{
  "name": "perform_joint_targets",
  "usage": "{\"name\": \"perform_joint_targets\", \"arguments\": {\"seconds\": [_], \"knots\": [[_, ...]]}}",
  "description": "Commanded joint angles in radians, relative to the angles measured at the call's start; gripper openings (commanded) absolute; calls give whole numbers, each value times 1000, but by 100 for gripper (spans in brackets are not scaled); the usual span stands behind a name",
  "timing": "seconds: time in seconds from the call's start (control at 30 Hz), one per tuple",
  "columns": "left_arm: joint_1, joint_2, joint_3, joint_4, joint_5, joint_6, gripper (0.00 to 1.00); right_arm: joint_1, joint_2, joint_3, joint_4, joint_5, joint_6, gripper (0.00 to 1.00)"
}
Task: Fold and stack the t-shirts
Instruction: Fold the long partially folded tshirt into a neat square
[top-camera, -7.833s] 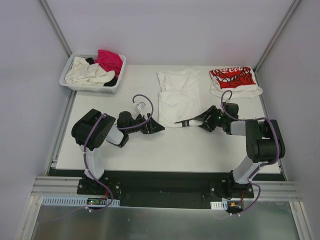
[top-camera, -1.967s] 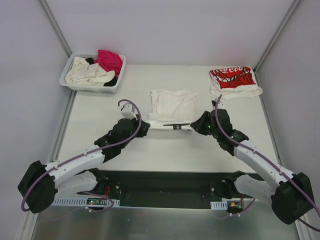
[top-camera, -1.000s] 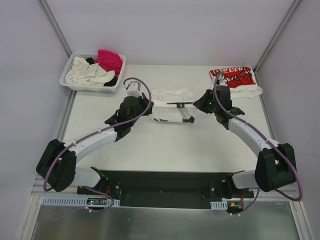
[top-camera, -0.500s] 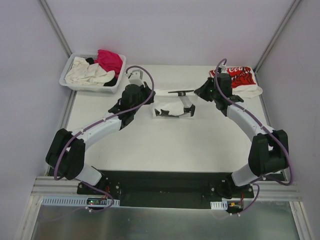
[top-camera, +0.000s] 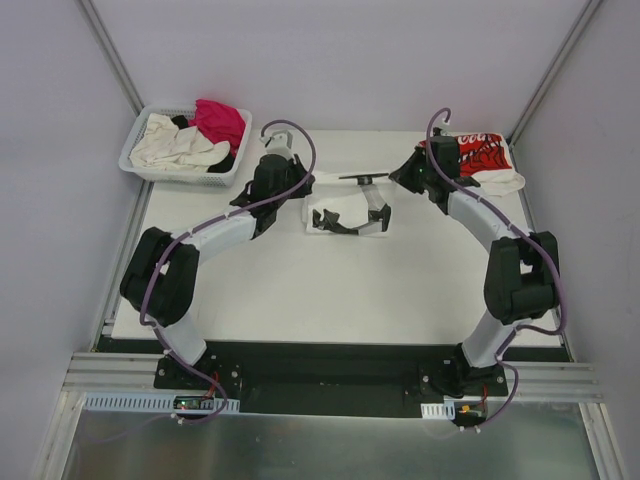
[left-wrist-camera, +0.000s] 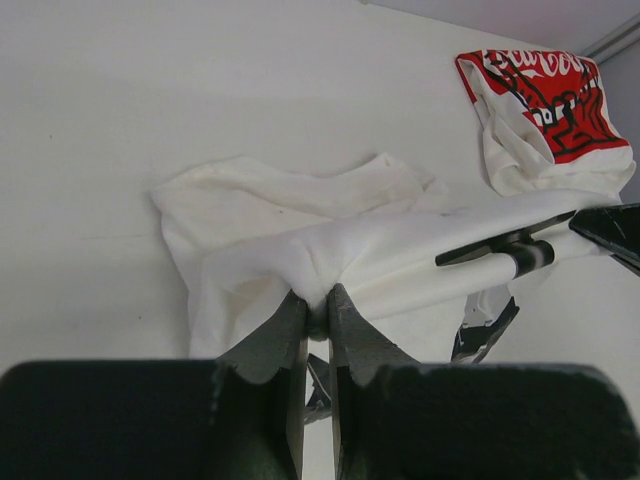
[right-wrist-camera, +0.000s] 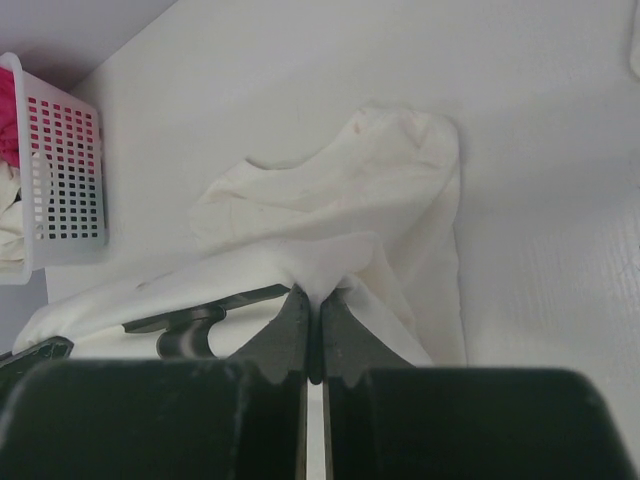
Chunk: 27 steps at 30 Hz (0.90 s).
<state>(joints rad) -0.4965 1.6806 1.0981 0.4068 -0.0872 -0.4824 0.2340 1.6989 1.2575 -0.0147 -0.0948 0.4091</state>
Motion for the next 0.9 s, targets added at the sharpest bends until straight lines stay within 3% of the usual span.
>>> {"name": "perform_joint_targets", "arguments": {"seconds": [0.0,0.87], "knots": [[58,48,77,15,-20,5,6,-64,56,85,1,58,-1,1],[164,373,307,-10,133,-125,4,-113,380,278,36,-45,83,1]]}}
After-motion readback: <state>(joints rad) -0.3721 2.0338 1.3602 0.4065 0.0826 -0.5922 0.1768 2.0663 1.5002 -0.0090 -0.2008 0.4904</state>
